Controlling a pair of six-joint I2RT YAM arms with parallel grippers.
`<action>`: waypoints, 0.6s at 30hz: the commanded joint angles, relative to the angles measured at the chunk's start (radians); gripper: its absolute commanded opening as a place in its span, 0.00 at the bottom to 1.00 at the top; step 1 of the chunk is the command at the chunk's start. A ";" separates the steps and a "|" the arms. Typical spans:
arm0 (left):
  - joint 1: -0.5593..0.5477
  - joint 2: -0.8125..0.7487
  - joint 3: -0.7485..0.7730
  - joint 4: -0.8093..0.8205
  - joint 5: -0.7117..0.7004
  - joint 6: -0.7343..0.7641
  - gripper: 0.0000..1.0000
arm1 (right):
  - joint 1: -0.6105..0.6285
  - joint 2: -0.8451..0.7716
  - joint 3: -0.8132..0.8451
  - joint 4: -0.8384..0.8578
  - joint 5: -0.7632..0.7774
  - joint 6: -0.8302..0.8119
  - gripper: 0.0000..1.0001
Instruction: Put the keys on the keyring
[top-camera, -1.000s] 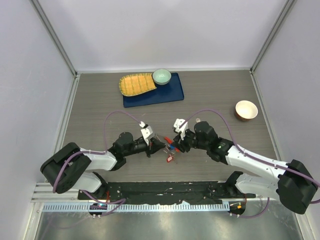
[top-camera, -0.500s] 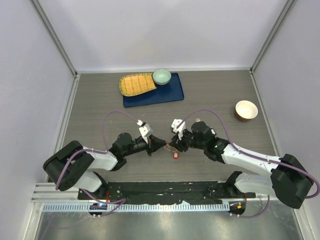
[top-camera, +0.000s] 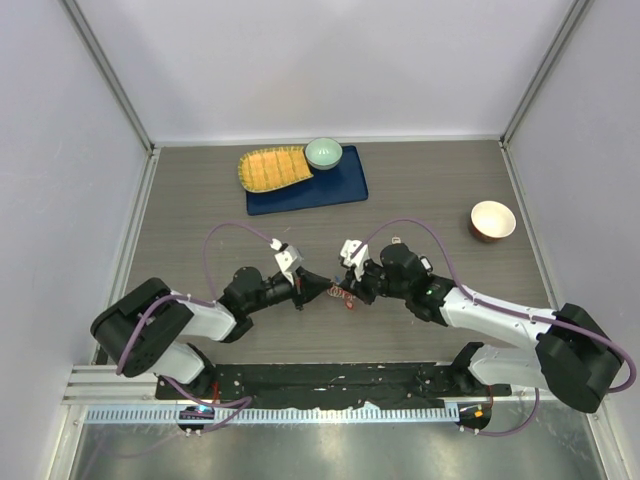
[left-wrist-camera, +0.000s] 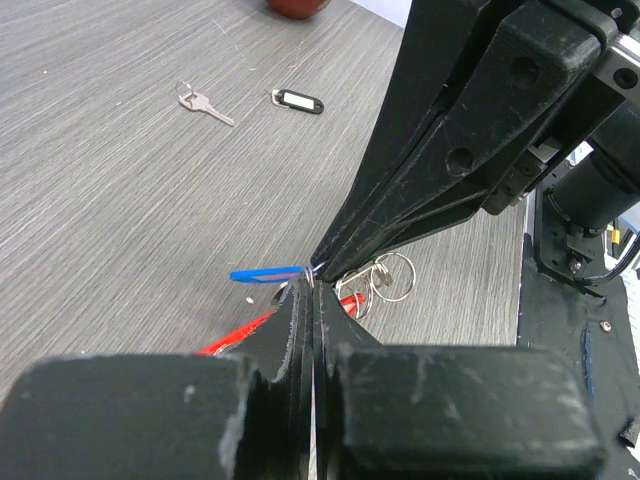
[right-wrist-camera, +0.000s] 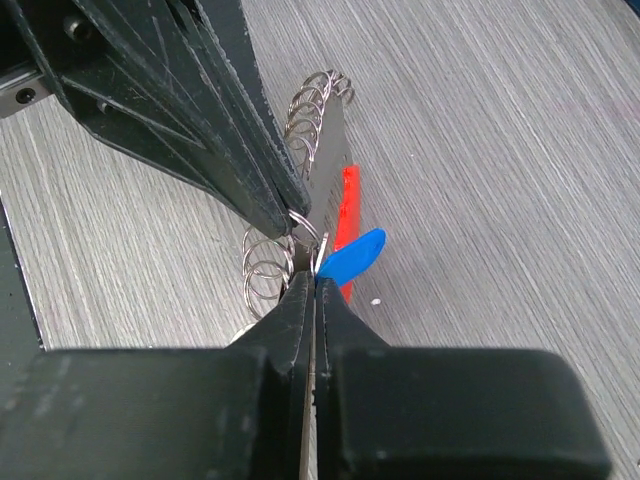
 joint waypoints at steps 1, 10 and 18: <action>-0.008 0.022 -0.001 0.170 -0.010 -0.030 0.00 | 0.004 -0.023 0.000 0.034 -0.048 0.011 0.01; -0.048 0.064 -0.002 0.269 -0.033 -0.037 0.00 | 0.027 0.029 0.025 0.051 -0.109 0.024 0.01; -0.071 0.099 -0.001 0.330 -0.055 -0.036 0.00 | 0.029 0.042 0.006 0.157 -0.144 0.087 0.01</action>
